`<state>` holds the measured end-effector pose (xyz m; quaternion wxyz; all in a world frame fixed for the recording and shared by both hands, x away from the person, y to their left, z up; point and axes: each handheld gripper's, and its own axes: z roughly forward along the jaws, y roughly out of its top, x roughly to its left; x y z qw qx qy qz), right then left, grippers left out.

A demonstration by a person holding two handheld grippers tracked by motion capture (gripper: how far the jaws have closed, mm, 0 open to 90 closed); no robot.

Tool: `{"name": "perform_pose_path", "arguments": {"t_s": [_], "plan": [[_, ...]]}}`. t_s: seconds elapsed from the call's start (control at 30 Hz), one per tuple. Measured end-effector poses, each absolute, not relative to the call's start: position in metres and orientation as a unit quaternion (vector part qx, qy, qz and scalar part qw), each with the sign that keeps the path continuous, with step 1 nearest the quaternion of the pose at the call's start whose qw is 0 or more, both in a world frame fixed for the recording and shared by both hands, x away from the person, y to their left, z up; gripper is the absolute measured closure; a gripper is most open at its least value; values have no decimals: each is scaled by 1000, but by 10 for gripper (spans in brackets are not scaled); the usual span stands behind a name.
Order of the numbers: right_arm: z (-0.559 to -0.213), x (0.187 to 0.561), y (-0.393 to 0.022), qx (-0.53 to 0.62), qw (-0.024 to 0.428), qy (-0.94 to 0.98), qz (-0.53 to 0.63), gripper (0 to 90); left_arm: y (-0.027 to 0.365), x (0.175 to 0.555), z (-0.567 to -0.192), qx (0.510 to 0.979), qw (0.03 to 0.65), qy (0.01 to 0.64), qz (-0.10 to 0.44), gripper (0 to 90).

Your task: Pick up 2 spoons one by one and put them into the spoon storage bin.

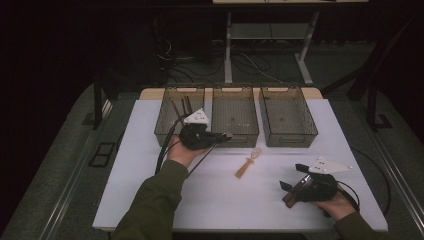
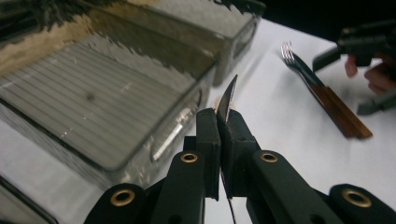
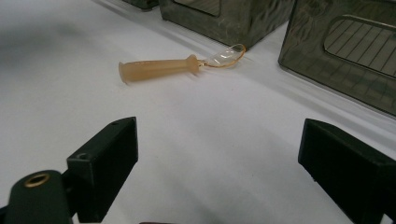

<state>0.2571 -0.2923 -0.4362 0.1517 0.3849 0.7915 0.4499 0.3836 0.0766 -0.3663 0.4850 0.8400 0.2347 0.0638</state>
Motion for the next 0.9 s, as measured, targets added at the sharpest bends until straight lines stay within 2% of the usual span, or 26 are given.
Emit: {"name": "perform_pose_path", "arguments": {"t_s": [0.63, 0.9], "plan": [[-437, 258, -292, 386, 151, 791, 450, 117, 54, 446, -342, 823, 491, 268, 100, 869], [-437, 257, -293, 389, 147, 790, 450, 117, 52, 474, -337, 798, 507, 309, 106, 870]]}}
